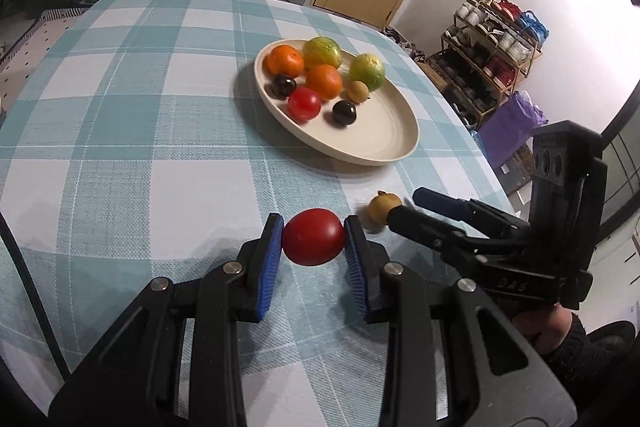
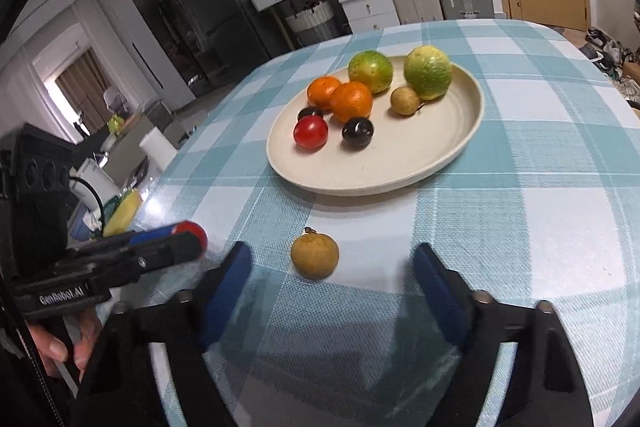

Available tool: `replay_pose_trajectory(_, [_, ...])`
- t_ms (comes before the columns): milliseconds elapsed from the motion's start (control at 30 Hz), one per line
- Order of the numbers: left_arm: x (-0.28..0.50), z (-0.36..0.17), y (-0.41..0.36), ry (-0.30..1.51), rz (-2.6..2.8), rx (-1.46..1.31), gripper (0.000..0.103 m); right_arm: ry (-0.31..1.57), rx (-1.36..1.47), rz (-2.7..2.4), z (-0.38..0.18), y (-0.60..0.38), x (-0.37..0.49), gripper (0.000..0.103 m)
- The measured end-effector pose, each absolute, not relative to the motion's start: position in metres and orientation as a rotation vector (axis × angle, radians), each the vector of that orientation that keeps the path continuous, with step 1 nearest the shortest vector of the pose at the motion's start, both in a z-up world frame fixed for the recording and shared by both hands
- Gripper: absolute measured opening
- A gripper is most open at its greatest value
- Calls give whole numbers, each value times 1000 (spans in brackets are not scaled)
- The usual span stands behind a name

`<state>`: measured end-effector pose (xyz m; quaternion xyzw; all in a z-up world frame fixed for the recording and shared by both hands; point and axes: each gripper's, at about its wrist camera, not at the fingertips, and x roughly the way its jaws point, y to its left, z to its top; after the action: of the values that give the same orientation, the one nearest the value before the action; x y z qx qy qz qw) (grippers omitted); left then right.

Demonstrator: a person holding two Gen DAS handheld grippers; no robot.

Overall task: Organize fruits
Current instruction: 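Grasp the red tomato with the left tool while the right tool grasps the yellow-brown fruit, then carry the tomato and yellow-brown fruit onto the cream plate and open both tools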

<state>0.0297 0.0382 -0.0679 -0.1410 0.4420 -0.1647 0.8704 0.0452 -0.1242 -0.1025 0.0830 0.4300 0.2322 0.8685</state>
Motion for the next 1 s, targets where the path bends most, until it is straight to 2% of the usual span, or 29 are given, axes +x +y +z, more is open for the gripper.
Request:
replay_pose_trajectory(400, [41, -75, 41, 945, -329, -309, 28, 934, 121, 521, -110, -103, 54, 43])
replay_pose_trajectory(433, [41, -74, 41, 942, -328, -308, 28, 935, 120, 520, -110, -103, 54, 38])
replay_pose_trajectory(467, [41, -73, 41, 939, -328, -308, 28, 938, 118, 521, -110, -103, 54, 29])
replay_pose_trajectory(1000, [88, -42, 4, 901, -377, -301, 28, 822, 182, 508, -78, -140, 66, 29])
